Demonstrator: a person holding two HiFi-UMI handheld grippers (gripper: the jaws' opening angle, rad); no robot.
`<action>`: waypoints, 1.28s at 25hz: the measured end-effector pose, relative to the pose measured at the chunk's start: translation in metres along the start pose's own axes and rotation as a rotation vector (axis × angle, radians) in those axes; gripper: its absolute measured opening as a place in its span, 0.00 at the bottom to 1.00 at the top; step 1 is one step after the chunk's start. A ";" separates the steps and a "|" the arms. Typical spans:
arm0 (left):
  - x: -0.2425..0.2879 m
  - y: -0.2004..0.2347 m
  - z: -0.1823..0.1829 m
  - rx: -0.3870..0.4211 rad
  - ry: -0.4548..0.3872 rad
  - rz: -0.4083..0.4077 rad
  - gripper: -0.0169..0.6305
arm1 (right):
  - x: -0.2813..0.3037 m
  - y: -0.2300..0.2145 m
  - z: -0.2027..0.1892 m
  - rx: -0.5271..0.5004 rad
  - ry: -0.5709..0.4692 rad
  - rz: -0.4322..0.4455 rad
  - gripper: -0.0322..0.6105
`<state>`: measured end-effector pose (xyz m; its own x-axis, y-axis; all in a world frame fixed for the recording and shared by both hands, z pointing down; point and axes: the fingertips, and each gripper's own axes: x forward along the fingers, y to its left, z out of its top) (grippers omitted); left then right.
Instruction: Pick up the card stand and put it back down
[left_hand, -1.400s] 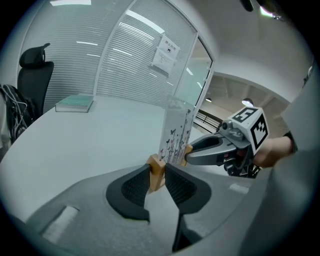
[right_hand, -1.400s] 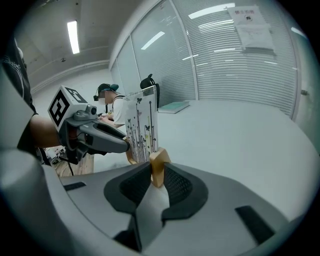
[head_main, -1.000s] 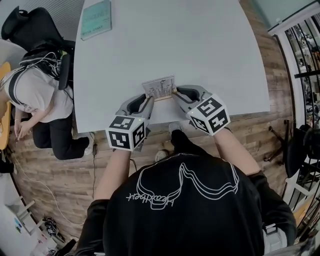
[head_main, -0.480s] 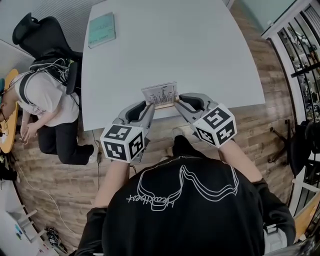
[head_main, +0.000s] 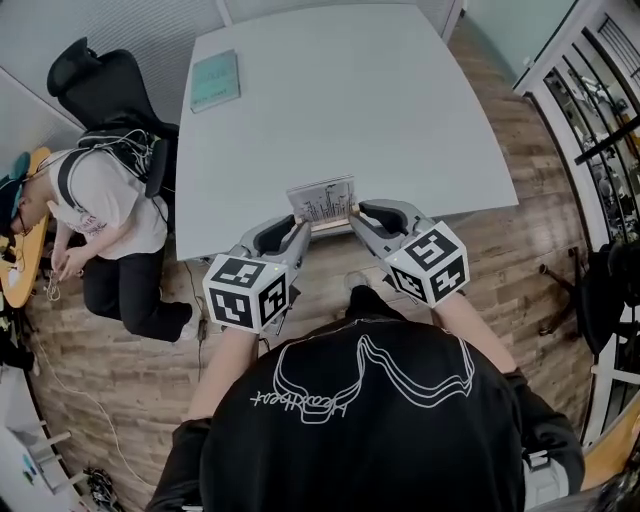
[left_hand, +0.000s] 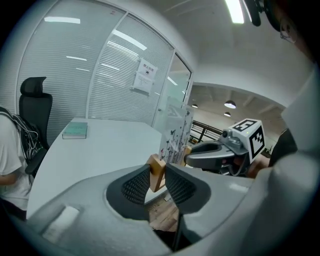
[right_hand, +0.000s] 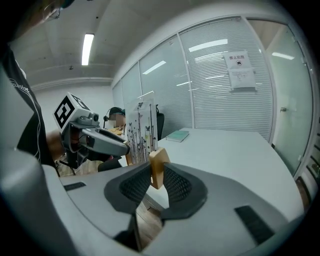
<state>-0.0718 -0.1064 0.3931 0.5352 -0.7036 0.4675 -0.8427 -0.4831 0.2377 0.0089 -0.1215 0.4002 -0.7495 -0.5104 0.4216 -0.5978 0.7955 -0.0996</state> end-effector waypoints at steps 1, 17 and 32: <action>-0.004 -0.003 0.000 0.004 -0.003 -0.001 0.18 | -0.003 0.003 0.000 0.001 -0.004 -0.001 0.18; -0.023 -0.014 -0.011 0.028 0.003 -0.008 0.18 | -0.016 0.026 -0.008 -0.009 0.001 -0.015 0.18; 0.021 -0.004 0.011 0.051 0.011 -0.011 0.18 | -0.001 -0.023 -0.002 0.004 0.003 -0.040 0.17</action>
<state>-0.0565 -0.1249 0.3921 0.5435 -0.6922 0.4749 -0.8325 -0.5170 0.1991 0.0241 -0.1389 0.4034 -0.7242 -0.5404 0.4284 -0.6282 0.7732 -0.0866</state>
